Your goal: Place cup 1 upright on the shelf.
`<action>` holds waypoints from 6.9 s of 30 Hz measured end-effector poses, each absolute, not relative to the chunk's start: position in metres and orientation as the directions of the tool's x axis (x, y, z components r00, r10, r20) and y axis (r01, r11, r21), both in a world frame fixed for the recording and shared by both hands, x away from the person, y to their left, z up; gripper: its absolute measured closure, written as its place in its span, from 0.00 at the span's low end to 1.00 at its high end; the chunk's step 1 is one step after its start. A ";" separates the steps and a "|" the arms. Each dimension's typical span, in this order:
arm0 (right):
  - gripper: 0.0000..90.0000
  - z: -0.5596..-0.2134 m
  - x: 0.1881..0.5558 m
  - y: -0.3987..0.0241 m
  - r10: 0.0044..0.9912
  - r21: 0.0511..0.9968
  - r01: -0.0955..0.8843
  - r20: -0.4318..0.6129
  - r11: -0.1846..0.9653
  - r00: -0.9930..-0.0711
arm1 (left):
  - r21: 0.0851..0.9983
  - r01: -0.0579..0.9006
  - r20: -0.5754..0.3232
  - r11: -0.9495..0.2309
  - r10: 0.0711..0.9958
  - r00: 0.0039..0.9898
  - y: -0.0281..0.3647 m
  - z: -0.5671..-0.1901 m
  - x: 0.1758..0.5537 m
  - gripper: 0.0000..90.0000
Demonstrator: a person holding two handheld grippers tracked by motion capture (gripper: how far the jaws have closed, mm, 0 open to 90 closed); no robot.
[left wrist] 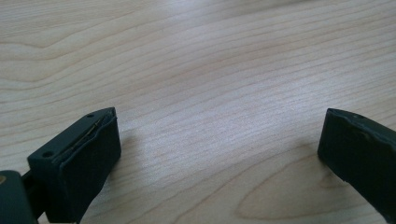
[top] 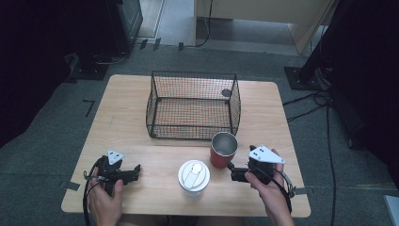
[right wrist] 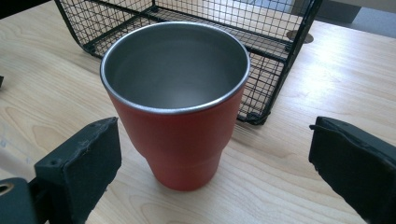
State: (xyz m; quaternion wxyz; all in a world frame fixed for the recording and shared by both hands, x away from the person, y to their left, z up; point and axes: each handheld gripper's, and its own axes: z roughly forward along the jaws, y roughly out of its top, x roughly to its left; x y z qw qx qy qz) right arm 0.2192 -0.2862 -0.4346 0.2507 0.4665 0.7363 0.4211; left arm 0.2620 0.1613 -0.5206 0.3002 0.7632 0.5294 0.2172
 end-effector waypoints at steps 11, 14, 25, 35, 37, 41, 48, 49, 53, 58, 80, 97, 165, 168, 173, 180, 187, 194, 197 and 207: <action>0.03 -0.437 0.232 -0.270 0.891 0.848 0.480 0.021 0.225 -0.453 | 0.688 0.678 0.014 -0.259 0.938 0.345 0.161 -0.521 0.262 0.00; 0.02 -0.438 0.235 -0.266 0.891 0.847 0.477 0.009 0.235 -0.454 | 0.688 0.678 0.014 -0.260 0.938 0.345 0.161 -0.521 0.262 0.00; 0.02 -0.439 0.248 -0.249 0.892 0.839 0.491 0.015 0.234 -0.451 | 0.688 0.678 0.014 -0.260 0.938 0.345 0.161 -0.521 0.262 0.00; 0.06 -0.443 0.257 -0.243 0.905 0.831 0.514 0.031 0.213 -0.424 | 0.688 0.678 0.014 -0.260 0.938 0.345 0.161 -0.521 0.262 0.00; 0.07 -0.443 0.257 -0.243 0.906 0.829 0.518 0.031 0.212 -0.421 | 0.688 0.678 0.014 -0.260 0.938 0.345 0.161 -0.521 0.262 0.00; 0.08 -0.442 0.257 -0.243 0.907 0.824 0.524 0.030 0.215 -0.421 | 0.688 0.678 0.014 -0.260 0.938 0.345 0.161 -0.521 0.262 0.00; 0.08 -0.437 0.256 -0.246 0.902 0.833 0.517 0.050 0.199 -0.428 | 0.687 0.678 0.014 -0.260 0.938 0.346 0.161 -0.520 0.262 0.00; 0.08 -0.435 0.256 -0.246 0.902 0.834 0.515 0.051 0.197 -0.429 | 0.688 0.678 0.014 -0.260 0.938 0.345 0.161 -0.521 0.262 0.00; 0.08 -0.423 0.254 -0.246 0.896 0.843 0.496 0.037 0.210 -0.442 | 0.688 0.678 0.014 -0.259 0.939 0.345 0.161 -0.521 0.262 0.00; 0.08 -0.410 0.255 -0.244 0.893 0.856 0.469 0.020 0.218 -0.450 | 0.688 0.678 0.013 -0.258 0.939 0.345 0.161 -0.521 0.262 0.00; 0.08 -0.351 0.276 -0.233 0.889 0.912 0.365 -0.001 0.188 -0.457 | 0.686 0.679 0.014 -0.261 0.938 0.346 0.161 -0.520 0.262 0.00; 0.08 -0.322 0.311 -0.211 0.895 0.936 0.314 -0.003 0.160 -0.446 | 0.687 0.678 0.014 -0.260 0.938 0.346 0.161 -0.520 0.262 0.00; 0.08 -0.431 0.480 -0.113 0.822 0.880 0.401 0.021 0.255 -0.569 | 0.686 0.678 0.017 -0.264 0.937 0.348 0.162 -0.520 0.262 0.00; 0.08 -0.434 0.480 -0.109 0.812 0.875 0.405 0.022 0.266 -0.583 | 0.686 0.679 0.017 -0.264 0.938 0.347 0.162 -0.520 0.262 0.00; 0.07 -0.435 0.481 -0.106 0.807 0.872 0.417 0.045 0.256 -0.589 | 0.685 0.679 0.017 -0.264 0.938 0.347 0.162 -0.520 0.262 0.00; 0.00 -0.430 0.479 -0.108 0.812 0.866 0.442 0.077 0.233 -0.578 | 0.685 0.679 0.017 -0.264 0.938 0.347 0.162 -0.520 0.262 0.00; 0.00 -0.425 0.475 -0.110 0.824 0.860 0.454 0.074 0.233 -0.562 | 0.686 0.679 0.016 -0.262 0.938 0.347 0.162 -0.520 0.262 0.00; 0.00 -0.417 0.467 -0.118 0.825 0.861 0.459 0.086 0.222 -0.559 | 0.685 0.679 0.017 -0.265 0.937 0.348 0.162 -0.520 0.262 0.00; 0.00 -0.415 0.461 -0.124 0.821 0.860 0.459 0.087 0.224 -0.564 | 0.685 0.679 0.017 -0.264 0.937 0.348 0.162 -0.520 0.262 0.00; 0.00 -0.399 0.437 -0.155 0.836 0.880 0.432 0.080 0.196 -0.543 | 0.685 0.679 0.017 -0.264 0.938 0.348 0.162 -0.520 0.262 0.00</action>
